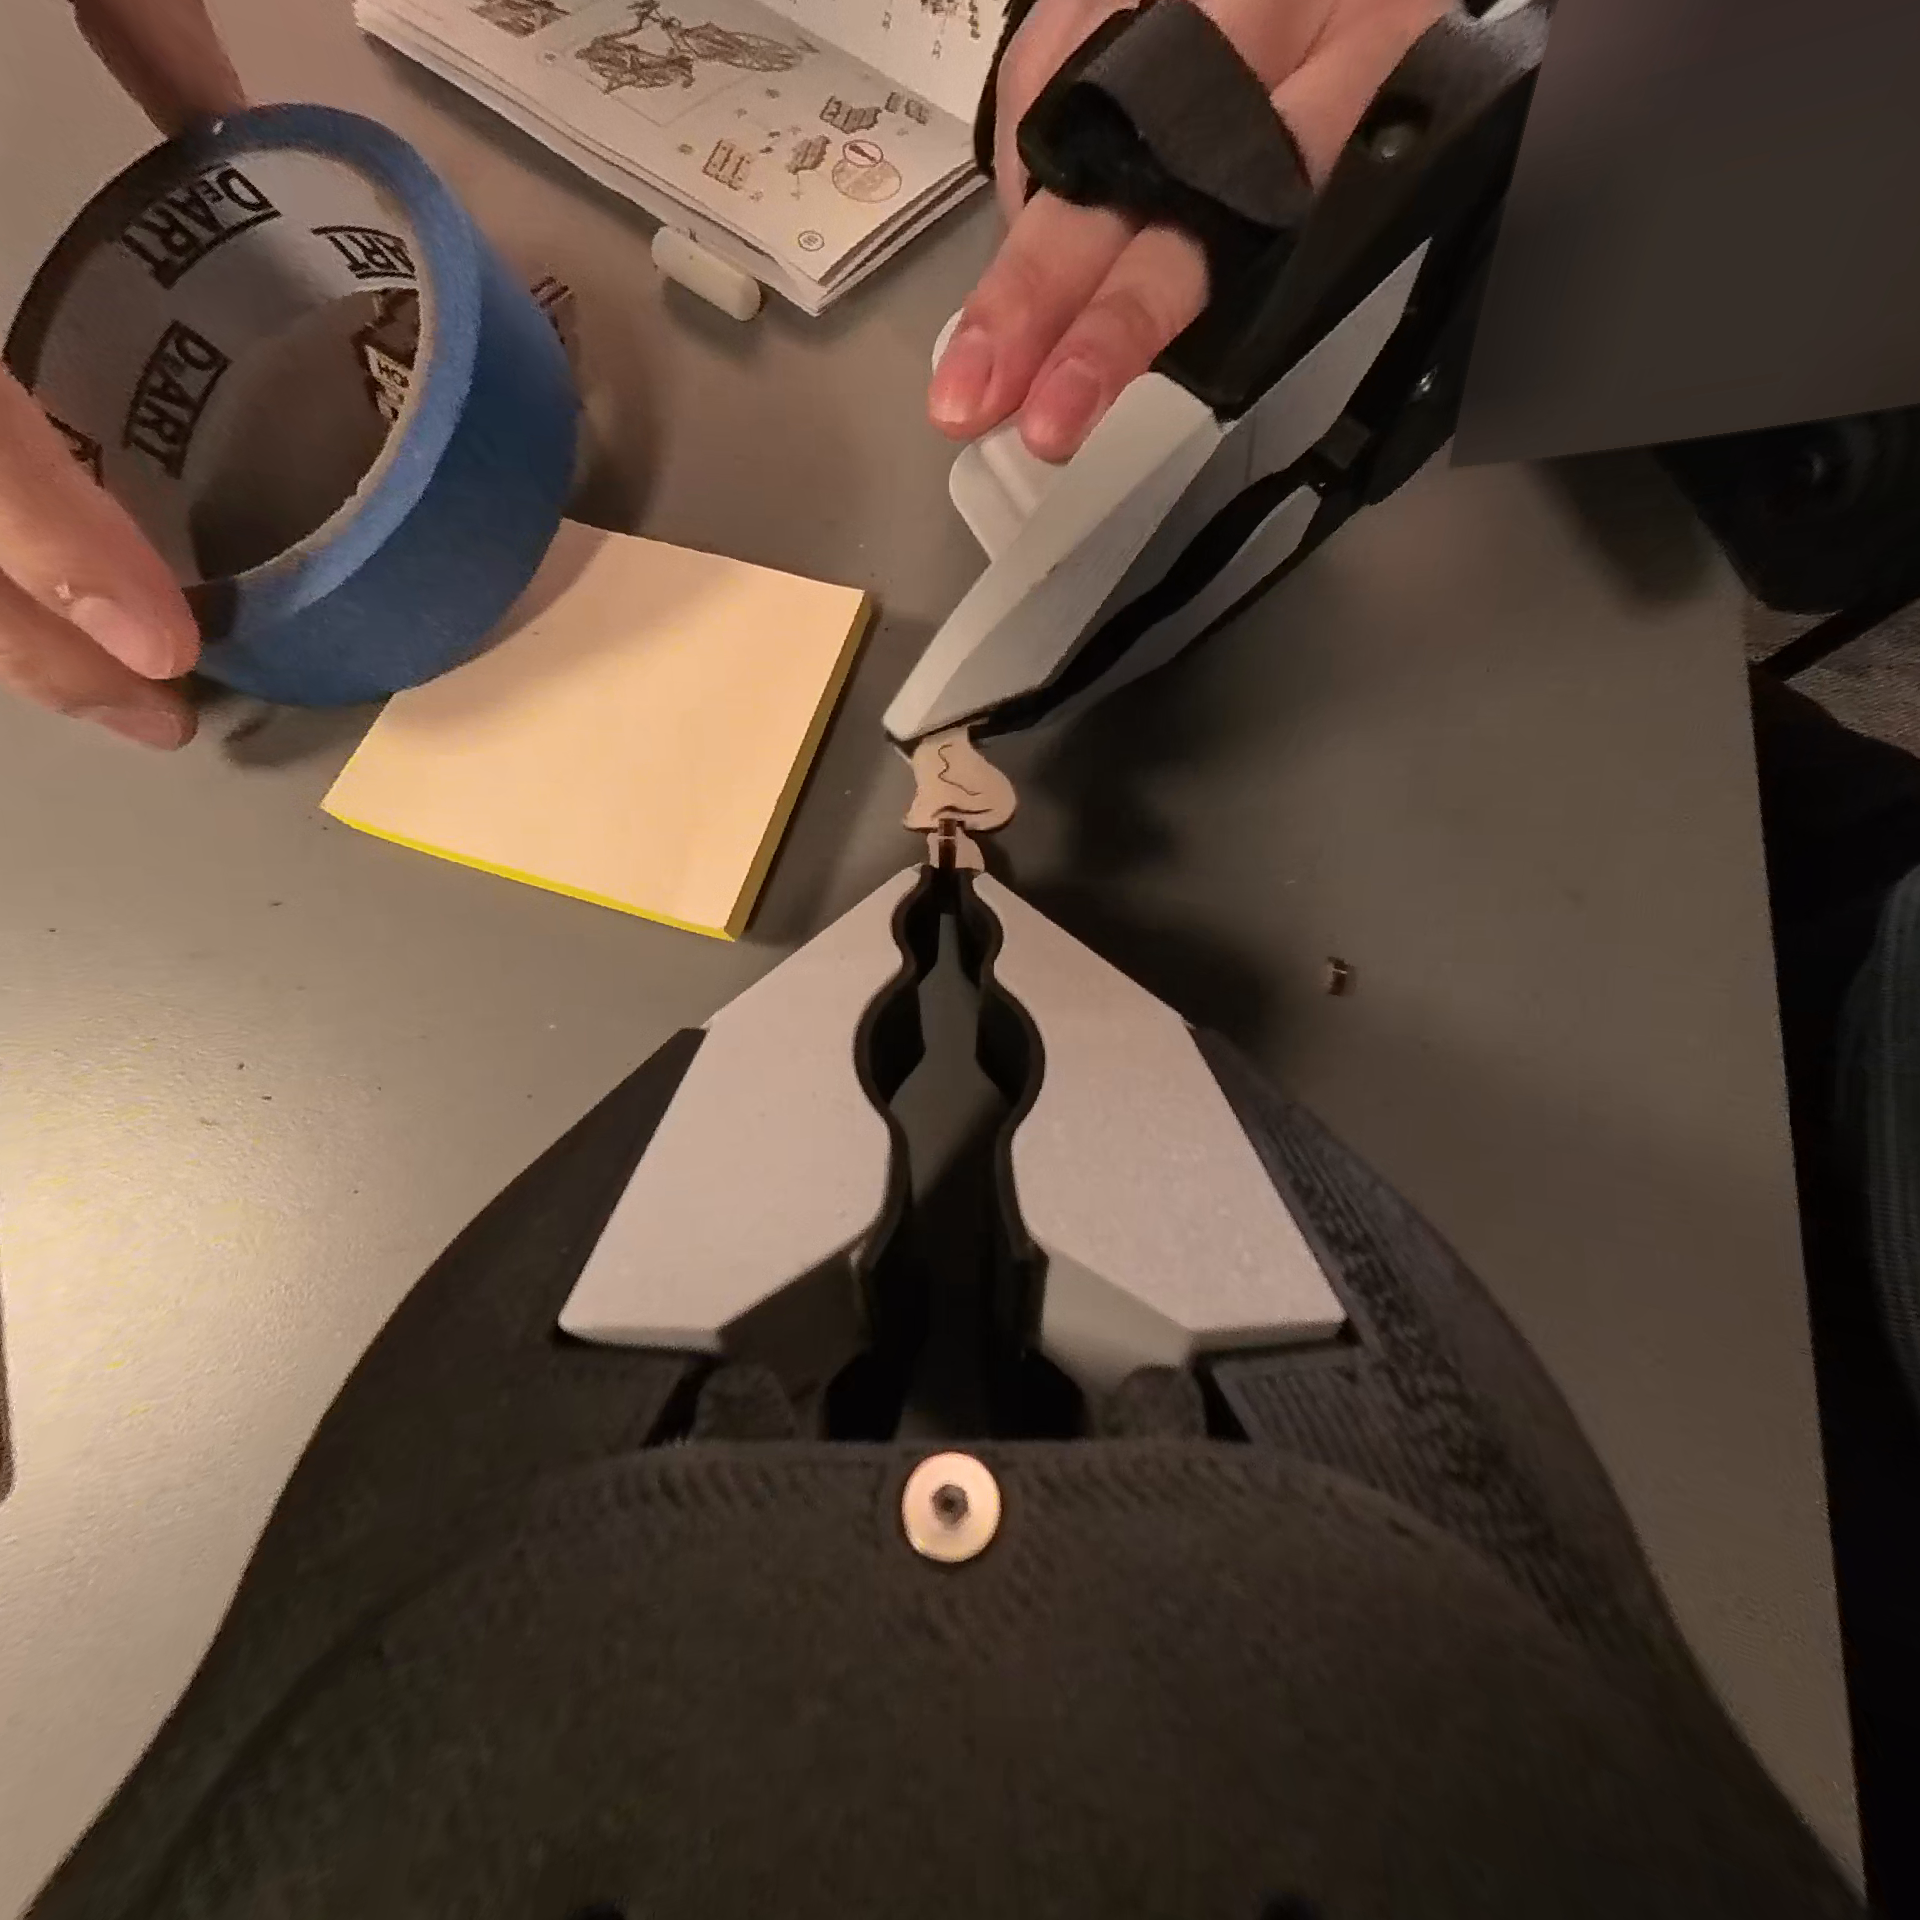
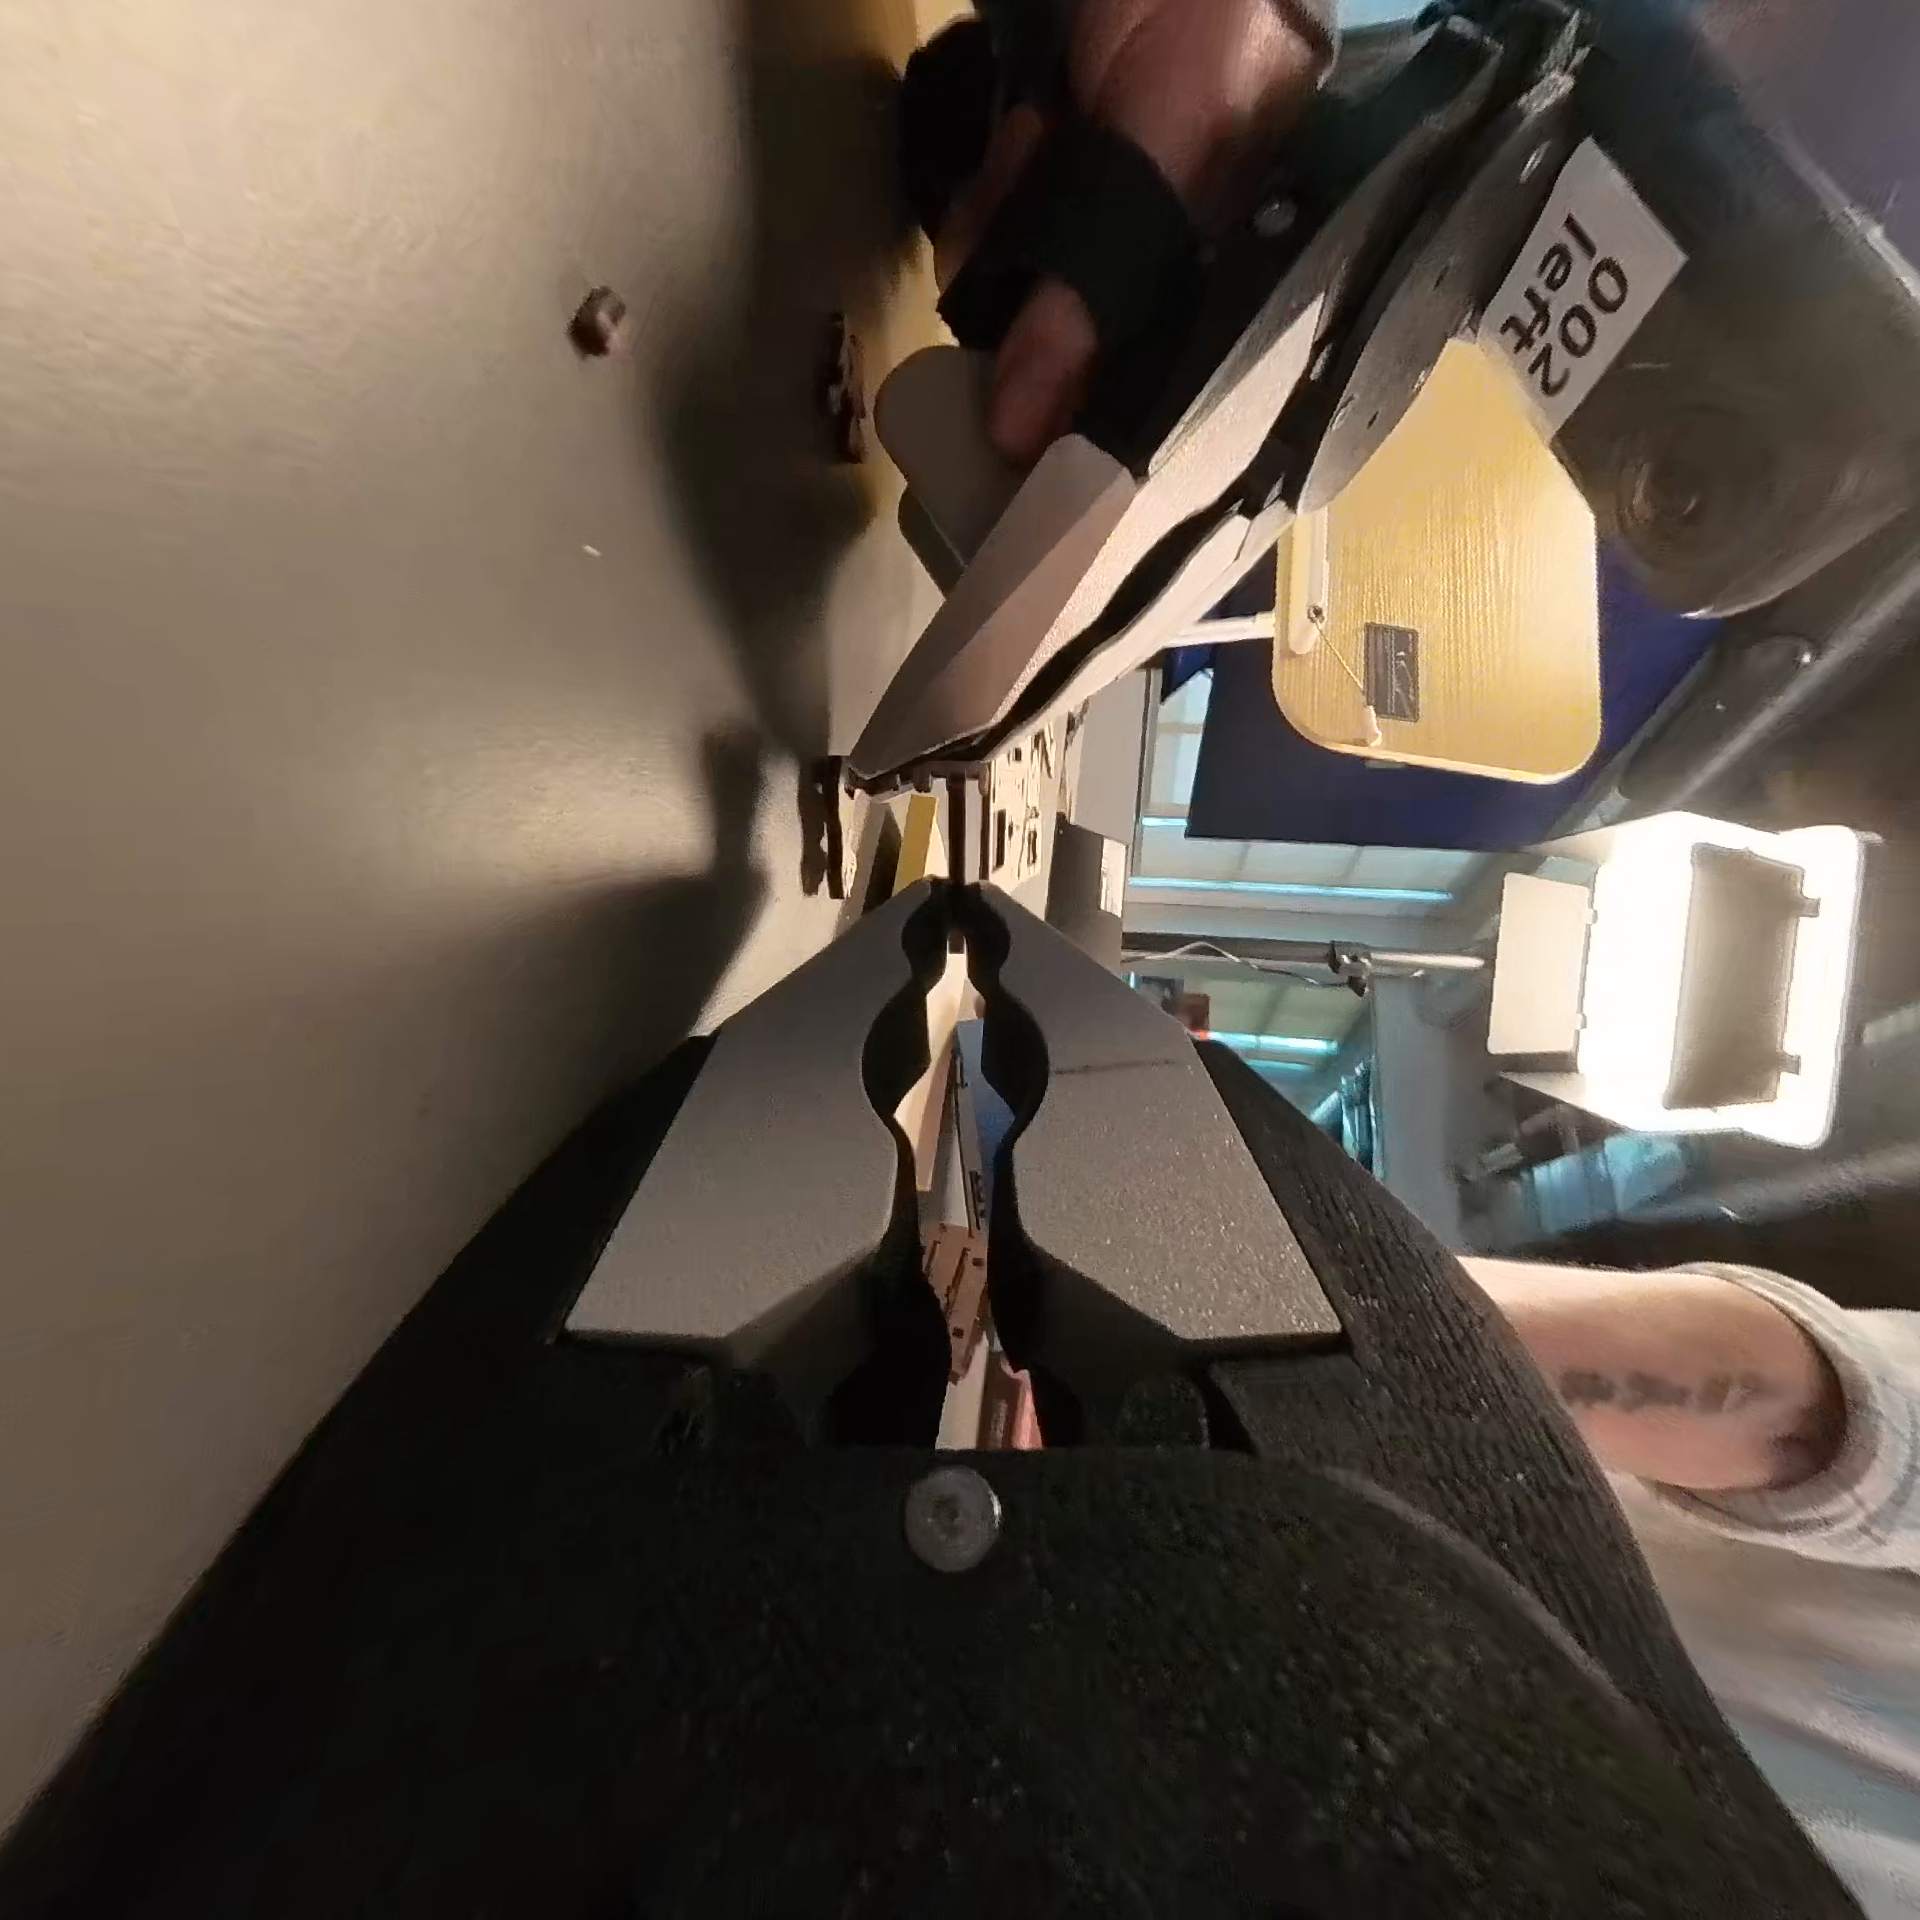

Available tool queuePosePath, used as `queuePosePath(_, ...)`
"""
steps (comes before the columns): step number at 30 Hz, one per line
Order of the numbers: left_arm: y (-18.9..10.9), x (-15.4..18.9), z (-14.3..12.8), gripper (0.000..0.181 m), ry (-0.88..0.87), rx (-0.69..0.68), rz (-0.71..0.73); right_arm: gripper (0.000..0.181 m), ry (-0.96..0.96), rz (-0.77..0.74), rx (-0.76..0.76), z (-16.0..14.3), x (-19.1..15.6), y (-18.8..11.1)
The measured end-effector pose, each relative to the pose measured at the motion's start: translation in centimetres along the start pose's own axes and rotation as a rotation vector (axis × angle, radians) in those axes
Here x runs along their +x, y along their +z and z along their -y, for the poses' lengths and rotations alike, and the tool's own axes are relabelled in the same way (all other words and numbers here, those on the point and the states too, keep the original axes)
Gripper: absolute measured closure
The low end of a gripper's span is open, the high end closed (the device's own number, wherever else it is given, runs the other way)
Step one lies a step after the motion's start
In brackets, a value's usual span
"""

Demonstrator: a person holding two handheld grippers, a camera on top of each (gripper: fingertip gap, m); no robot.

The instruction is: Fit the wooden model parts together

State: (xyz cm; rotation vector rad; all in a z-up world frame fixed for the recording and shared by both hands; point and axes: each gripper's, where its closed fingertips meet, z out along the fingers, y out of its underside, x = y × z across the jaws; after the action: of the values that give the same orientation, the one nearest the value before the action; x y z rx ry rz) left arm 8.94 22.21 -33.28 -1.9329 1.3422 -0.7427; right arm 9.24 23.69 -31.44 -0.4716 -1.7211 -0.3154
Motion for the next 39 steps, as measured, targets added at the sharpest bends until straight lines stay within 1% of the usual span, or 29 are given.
queuePosePath(20,0.0,0.0,0.0,0.18,0.018,-0.002,0.006,0.18,0.017,0.005,-0.004,0.0,-0.1,0.1)
queuePosePath(28,0.0,0.0,0.0,0.18,0.016,-0.002,0.003,0.181,0.004,0.002,-0.001,0.1,0.0,0.0)
queuePosePath(31,-0.1,-0.2,0.0,0.18,0.006,0.001,0.017,0.18,-0.03,0.009,-0.012,-0.5,-0.1,-0.4)
queuePosePath(34,-0.4,-0.8,-0.2,0.18,-0.015,0.003,0.035,0.18,-0.033,0.066,-0.026,-1.6,-0.7,-1.2)
queuePosePath(36,-0.6,-0.9,-0.3,0.18,-0.026,0.004,0.031,0.18,0.002,0.164,-0.007,-1.7,-1.7,-1.8)
queuePosePath(37,-0.6,-0.9,-0.3,0.18,-0.028,0.004,0.029,0.178,0.029,0.213,0.009,-1.6,-2.1,-2.0)
queuePosePath(39,-0.6,-0.9,-0.3,0.18,-0.029,0.004,0.027,0.169,0.091,0.257,0.025,-1.5,-2.0,-2.4)
